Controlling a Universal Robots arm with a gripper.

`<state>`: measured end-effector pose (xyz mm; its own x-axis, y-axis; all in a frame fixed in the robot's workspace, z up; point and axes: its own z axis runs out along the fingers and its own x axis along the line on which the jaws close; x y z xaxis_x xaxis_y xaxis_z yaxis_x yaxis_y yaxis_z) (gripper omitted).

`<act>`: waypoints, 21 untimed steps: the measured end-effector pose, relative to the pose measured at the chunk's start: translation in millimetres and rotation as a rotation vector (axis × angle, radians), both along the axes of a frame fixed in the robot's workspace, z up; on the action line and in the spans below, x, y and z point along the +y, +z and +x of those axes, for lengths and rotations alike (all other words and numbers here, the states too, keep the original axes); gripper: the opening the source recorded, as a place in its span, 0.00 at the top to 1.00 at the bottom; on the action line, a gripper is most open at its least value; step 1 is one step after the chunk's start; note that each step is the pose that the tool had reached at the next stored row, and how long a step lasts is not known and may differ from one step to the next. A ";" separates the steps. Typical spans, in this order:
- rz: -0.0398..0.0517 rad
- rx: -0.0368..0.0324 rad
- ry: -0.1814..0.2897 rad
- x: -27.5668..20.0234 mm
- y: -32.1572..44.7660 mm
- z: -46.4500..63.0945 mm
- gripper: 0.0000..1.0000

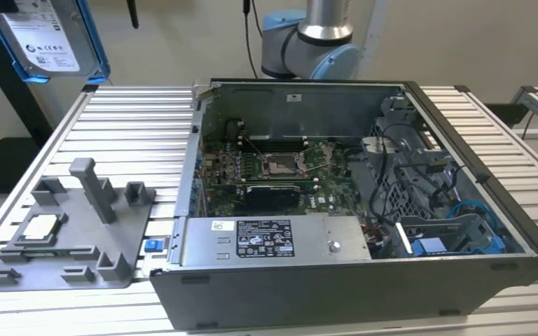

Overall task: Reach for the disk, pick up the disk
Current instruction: 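Pick up the disk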

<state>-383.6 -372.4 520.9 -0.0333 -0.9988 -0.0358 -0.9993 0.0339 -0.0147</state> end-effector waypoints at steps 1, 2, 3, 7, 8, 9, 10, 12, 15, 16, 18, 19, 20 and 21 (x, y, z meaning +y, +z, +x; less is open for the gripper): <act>0.0000 0.0000 0.000 0.0 0.0 2.1 1.00; 0.0000 0.0001 0.000 0.0 0.0 4.3 1.00; 0.0000 0.0001 0.000 0.0 0.0 6.5 1.00; 0.0000 0.0002 0.000 0.0 0.0 15.7 1.00; 0.0001 0.0003 0.000 0.0 0.0 18.3 1.00; 0.0000 0.0004 0.000 0.0 0.0 20.7 1.00; 0.0000 0.0005 0.000 0.0 0.0 23.1 1.00; 0.0000 0.0006 0.000 0.0 0.0 28.0 1.00; 0.0000 0.0008 0.000 0.0 0.0 35.7 1.00; 0.0000 0.0008 0.000 0.0 0.0 38.1 1.00; 0.0000 0.0011 0.000 0.0 0.0 43.1 1.00; 0.0000 0.0011 0.000 0.0 0.0 45.6 1.00; 0.0000 0.0012 0.000 0.0 0.0 48.2 1.00; 0.0000 0.0013 0.000 0.0 0.0 50.7 1.00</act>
